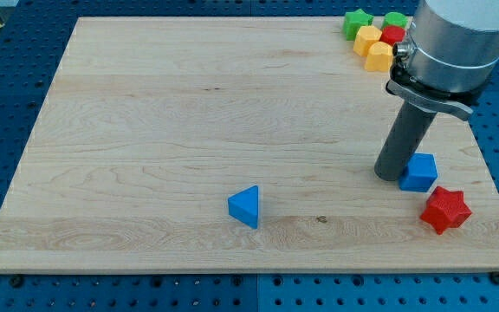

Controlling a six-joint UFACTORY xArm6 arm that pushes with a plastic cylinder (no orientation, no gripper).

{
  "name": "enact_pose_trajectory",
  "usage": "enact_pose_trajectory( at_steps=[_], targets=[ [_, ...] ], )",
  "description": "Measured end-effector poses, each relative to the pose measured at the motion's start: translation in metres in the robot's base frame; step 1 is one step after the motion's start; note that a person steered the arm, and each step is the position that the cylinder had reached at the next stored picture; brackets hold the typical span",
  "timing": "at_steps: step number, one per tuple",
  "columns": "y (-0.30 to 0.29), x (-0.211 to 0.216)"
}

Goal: Move the blue triangle above the blue cube

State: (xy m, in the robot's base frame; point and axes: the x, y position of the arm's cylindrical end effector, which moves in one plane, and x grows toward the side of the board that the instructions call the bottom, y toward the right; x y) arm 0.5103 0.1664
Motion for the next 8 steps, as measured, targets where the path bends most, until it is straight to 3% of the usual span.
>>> enact_pose_trajectory(
  at_steps=[2, 4, 5, 6, 8],
  targets=[
    [-0.083, -0.004],
    [-0.233, -0.007],
    [-0.274, 0.022],
    [-0.274, 0.06],
    [-0.21, 0.064]
  ],
)
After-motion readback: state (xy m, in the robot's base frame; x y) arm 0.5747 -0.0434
